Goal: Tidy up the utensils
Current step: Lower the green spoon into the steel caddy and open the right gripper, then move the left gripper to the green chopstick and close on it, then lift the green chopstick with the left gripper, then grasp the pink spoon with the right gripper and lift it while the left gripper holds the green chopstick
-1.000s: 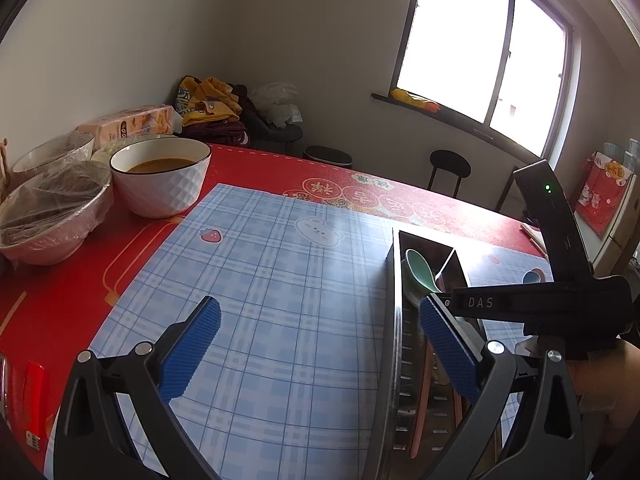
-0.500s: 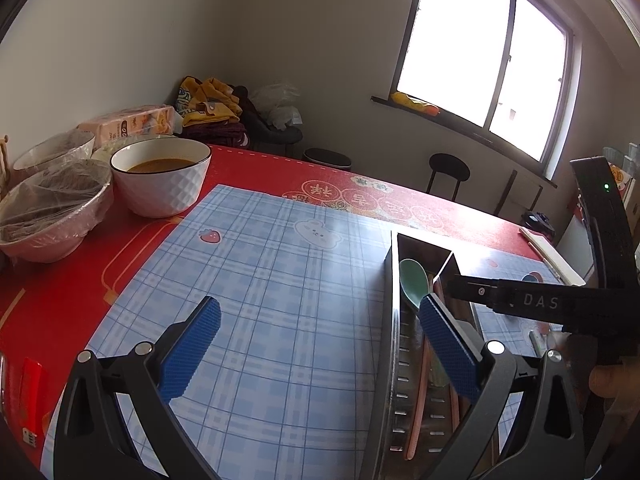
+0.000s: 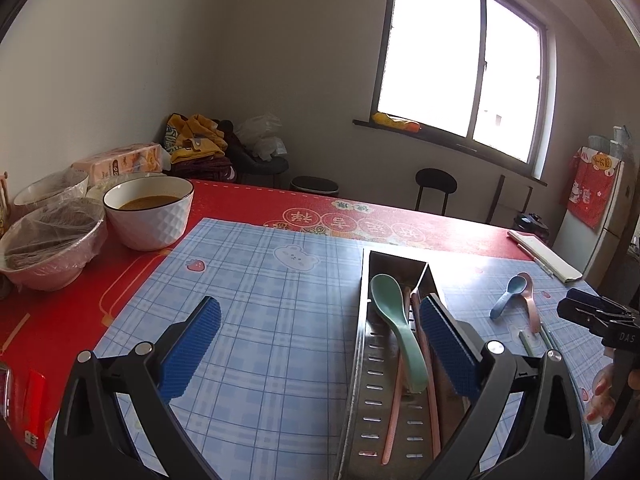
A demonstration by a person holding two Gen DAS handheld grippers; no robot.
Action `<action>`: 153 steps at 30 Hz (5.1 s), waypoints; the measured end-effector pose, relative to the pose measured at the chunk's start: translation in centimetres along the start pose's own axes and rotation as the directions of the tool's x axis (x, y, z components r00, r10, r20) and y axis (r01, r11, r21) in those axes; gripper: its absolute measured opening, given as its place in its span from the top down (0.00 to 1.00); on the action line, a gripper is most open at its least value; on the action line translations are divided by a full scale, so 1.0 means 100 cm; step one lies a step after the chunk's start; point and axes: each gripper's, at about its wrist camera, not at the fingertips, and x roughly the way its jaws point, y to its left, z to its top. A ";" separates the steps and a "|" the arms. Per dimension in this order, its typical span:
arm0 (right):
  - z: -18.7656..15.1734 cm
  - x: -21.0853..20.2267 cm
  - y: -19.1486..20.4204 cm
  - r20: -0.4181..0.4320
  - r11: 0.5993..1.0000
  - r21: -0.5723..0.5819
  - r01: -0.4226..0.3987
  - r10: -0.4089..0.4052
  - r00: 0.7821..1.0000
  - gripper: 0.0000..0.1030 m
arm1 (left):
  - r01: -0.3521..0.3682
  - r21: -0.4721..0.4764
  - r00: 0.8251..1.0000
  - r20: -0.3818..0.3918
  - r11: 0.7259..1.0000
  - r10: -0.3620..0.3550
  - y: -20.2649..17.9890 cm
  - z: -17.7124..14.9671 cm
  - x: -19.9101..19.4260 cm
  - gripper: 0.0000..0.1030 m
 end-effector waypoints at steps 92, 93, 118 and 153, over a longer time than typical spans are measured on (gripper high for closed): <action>-0.023 -0.046 -0.121 0.139 0.934 0.357 0.024 -0.078 0.987 0.14 | 0.337 0.101 0.877 -0.396 0.936 -0.273 -0.212 -0.068 0.062 0.94; -0.023 -0.047 -0.122 0.140 0.933 0.358 0.025 -0.080 0.987 0.14 | 0.342 0.093 0.878 -0.387 0.935 -0.282 -0.211 -0.065 0.061 0.94; -0.022 -0.011 -0.116 0.009 0.948 0.314 -0.039 0.038 0.999 0.80 | 0.352 -0.057 0.906 -0.232 0.934 -0.355 -0.164 -0.035 0.058 0.94; 0.008 0.096 -0.095 -0.334 0.859 0.469 0.206 -0.044 0.942 0.87 | 0.333 -0.066 0.914 -0.224 0.941 -0.339 -0.159 -0.033 0.057 0.94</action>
